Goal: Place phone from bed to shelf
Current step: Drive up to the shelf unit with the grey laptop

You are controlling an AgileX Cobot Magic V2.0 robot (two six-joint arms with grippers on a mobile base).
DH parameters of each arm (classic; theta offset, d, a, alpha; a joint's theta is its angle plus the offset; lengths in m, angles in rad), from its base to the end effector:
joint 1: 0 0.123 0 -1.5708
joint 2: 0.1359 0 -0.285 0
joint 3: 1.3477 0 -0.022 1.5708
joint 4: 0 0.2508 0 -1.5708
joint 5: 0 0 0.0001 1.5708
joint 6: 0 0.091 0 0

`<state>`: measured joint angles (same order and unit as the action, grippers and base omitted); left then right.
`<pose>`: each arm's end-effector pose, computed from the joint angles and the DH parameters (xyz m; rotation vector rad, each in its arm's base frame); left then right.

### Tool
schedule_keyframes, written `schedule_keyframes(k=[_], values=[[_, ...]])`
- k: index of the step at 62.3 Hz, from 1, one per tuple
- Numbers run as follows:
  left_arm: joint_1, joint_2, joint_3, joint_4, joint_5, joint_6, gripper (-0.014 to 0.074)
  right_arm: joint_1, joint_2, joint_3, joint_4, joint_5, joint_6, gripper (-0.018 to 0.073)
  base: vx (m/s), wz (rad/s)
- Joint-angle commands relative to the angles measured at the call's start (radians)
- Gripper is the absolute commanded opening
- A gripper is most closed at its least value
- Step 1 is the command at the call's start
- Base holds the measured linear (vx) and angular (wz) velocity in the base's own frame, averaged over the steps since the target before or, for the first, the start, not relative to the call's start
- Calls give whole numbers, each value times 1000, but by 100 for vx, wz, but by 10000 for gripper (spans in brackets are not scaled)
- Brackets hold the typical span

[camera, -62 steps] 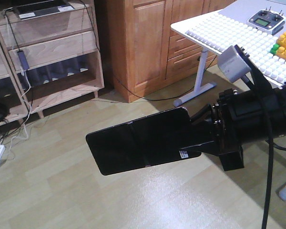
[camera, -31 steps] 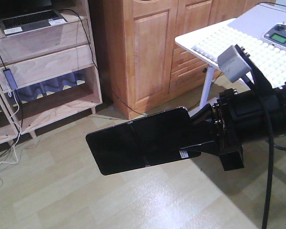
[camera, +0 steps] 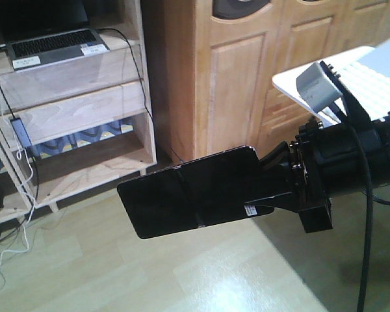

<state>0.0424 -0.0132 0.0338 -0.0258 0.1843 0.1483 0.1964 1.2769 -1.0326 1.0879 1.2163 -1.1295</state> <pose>0.0562 0.0020 0.1857 0.0716 1.6883 0.1200 0.2120 0.1193 0.3429 -1.1169 1.9949 1.0860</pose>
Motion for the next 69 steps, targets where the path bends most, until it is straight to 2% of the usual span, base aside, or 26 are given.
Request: schedule_keyframes(k=[1,42,69], values=[[-4,-13,-21,-9,-72,-6,1,-1,-28,-28,87,71,1,-3,41,15],[-4,-13,-21,-9,-72,-6,1,-1,-28,-28,87,71,1,-3,39,17],[-4,-13,-21,-9,-72,-6,1,-1,-28,-28,87,71,1,-3,35,33]])
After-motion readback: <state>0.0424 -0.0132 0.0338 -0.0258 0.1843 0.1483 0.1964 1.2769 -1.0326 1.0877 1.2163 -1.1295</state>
